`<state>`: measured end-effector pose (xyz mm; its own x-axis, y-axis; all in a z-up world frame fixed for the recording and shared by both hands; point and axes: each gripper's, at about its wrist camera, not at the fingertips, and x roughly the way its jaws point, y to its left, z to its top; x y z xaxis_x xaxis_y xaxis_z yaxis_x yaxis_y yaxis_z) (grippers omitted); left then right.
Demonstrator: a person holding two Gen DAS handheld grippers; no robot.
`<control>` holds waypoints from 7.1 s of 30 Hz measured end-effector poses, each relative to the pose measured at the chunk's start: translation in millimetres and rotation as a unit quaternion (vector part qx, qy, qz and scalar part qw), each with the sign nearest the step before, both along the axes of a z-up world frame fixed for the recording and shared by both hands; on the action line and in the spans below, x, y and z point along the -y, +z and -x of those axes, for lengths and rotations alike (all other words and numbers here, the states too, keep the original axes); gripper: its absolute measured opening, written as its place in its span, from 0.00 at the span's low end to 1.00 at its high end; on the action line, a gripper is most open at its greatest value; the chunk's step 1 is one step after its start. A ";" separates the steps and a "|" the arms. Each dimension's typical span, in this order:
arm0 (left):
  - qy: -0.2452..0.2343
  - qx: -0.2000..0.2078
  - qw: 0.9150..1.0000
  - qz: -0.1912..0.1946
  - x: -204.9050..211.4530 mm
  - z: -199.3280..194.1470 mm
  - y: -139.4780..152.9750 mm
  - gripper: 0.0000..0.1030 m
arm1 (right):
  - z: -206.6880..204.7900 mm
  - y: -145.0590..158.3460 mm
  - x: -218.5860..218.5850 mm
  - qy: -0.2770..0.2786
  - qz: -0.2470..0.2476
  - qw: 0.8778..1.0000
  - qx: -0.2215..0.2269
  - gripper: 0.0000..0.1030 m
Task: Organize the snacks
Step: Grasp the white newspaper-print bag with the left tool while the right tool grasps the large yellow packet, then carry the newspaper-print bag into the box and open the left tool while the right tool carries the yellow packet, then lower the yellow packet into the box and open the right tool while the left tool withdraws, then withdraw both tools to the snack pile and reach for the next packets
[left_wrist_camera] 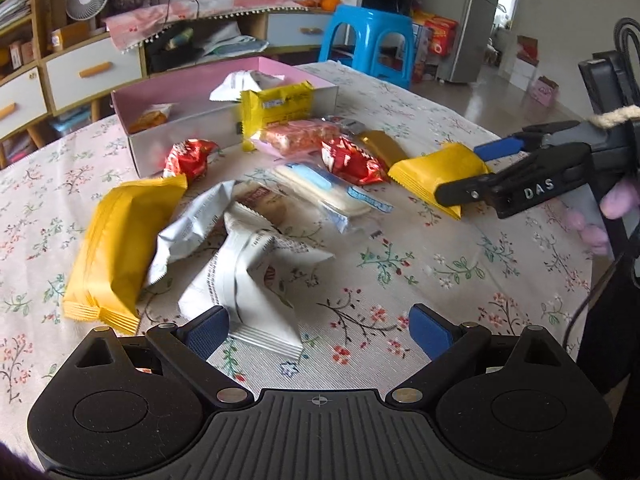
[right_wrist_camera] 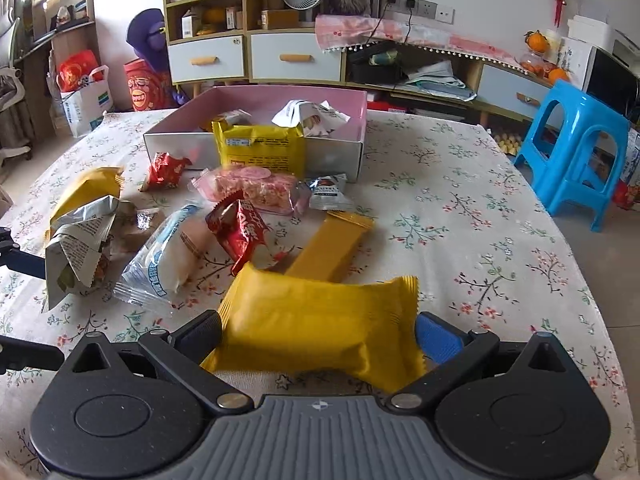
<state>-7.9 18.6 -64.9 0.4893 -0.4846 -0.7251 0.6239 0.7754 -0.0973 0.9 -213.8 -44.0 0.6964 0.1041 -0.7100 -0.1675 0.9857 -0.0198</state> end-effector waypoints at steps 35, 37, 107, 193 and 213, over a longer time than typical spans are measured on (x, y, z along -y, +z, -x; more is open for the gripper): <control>0.076 0.023 0.997 -0.001 5.5 -32.0 -5.0 0.83 | -23.4 -0.7 -5.1 0.217 0.129 0.968 0.001 0.92; 0.077 0.024 0.997 -0.006 5.4 -31.2 -4.6 0.82 | -25.0 -4.1 -9.4 0.224 0.129 0.966 -0.007 0.91; 0.118 0.054 0.991 0.041 8.2 -34.5 59.2 0.22 | -38.9 61.8 -3.6 0.140 -0.023 0.990 0.024 0.31; 0.205 0.090 0.974 -0.004 32.4 -156.9 69.2 0.92 | -164.1 77.4 -21.1 0.015 -0.018 0.999 0.040 0.82; 0.204 0.071 0.976 0.021 -6.2 -80.6 77.6 0.98 | -89.8 78.7 -41.3 0.042 -0.028 0.998 0.044 0.88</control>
<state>72.7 24.8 12.6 0.7424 -0.2558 -0.6192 0.2736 0.9594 -0.0683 90.7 -172.5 34.7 0.7424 0.2030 -0.6384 -0.2495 0.9682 0.0177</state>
